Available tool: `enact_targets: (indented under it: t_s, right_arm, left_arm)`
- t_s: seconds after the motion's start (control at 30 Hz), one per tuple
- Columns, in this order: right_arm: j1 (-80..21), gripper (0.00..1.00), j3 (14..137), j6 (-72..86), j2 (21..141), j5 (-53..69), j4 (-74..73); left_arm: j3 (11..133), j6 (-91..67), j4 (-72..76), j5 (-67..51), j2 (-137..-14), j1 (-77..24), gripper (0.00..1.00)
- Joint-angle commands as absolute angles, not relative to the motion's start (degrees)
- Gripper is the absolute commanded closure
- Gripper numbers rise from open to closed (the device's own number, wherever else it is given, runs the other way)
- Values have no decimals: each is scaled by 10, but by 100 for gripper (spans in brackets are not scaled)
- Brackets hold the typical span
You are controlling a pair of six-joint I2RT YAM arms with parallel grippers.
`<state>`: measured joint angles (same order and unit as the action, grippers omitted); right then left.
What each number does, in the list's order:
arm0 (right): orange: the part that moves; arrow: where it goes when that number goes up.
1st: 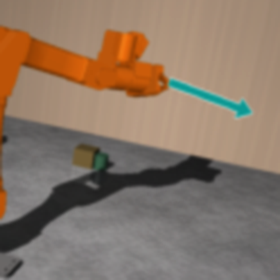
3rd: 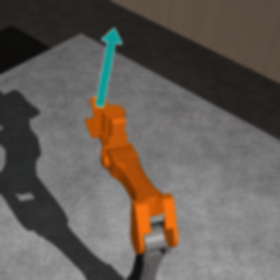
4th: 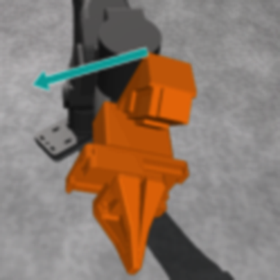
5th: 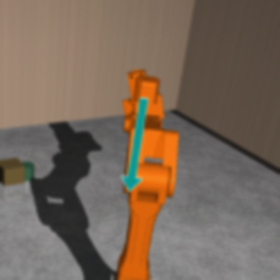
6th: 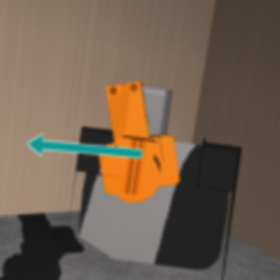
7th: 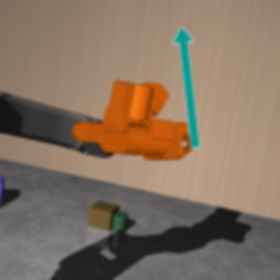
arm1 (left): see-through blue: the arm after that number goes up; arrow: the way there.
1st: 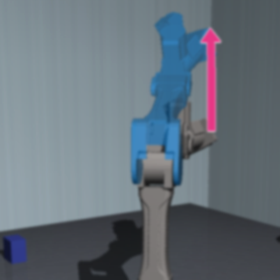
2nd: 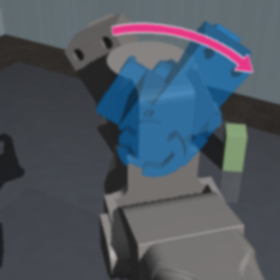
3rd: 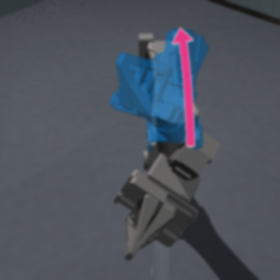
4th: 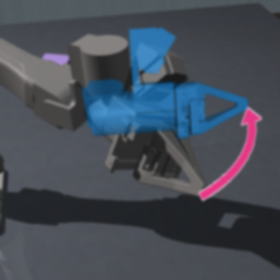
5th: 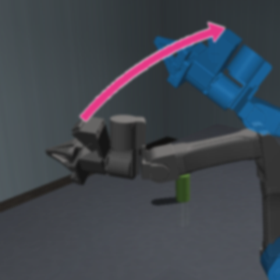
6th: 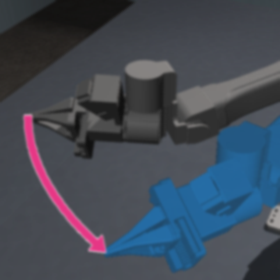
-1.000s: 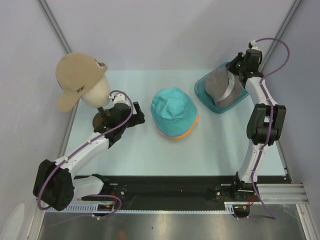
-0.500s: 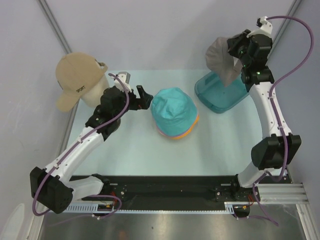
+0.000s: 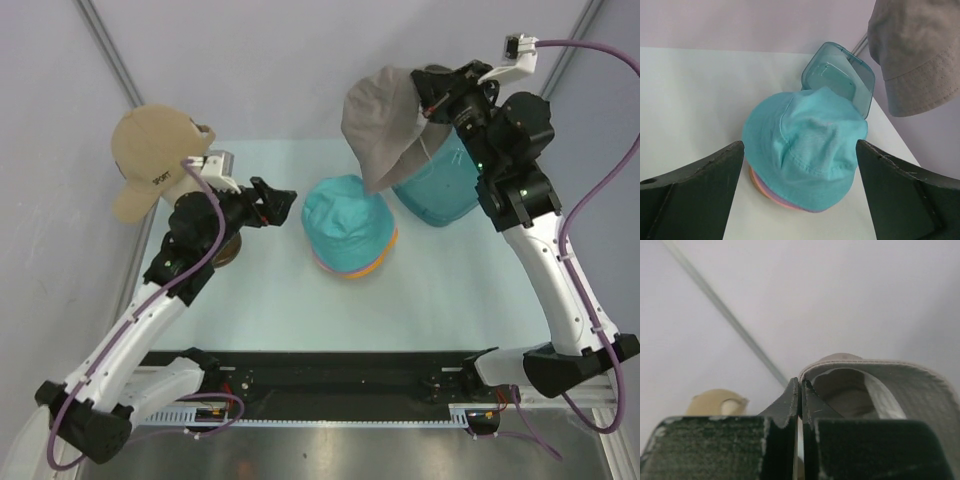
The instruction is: Stack the hats
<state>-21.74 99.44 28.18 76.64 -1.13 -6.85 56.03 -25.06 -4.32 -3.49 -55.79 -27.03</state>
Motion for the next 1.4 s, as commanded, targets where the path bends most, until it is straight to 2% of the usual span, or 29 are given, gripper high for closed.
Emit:
enact_targets:
  t_s: [0.0, 0.4, 0.57, 0.77, 0.97, 1.13, 1.23, 1.37]
  right_arm:
    - [-271, 100, 997, 327, 777, -20, 15]
    - [-400, 100, 1100, 366, 935, 45, 53]
    - [-400, 100, 1058, 390, 934, 61, 44]
    - [-388, 100, 979, 403, 876, 66, 39]
    - [-404, 100, 1045, 433, 925, 95, 72]
    - [-417, 100, 1105, 461, 994, 121, 93]
    - [-414, 100, 1182, 441, 1047, 144, 55]
    - [-399, 100, 1191, 464, 1070, 167, 66]
  left_arm:
    - [533, -251, -93, 15, -477, -273, 2]
    - [471, -258, -181, 155, -313, -272, 0]
    - [469, -257, -205, 185, -284, -273, 0]
    - [468, -253, -217, 200, -285, -273, 0]
    - [479, -261, -232, 226, -302, -273, 0]
    - [474, -308, -279, 317, -285, -273, 0]
    - [467, -314, -285, 323, -275, -272, 0]
    - [463, -319, -296, 323, -276, -273, 0]
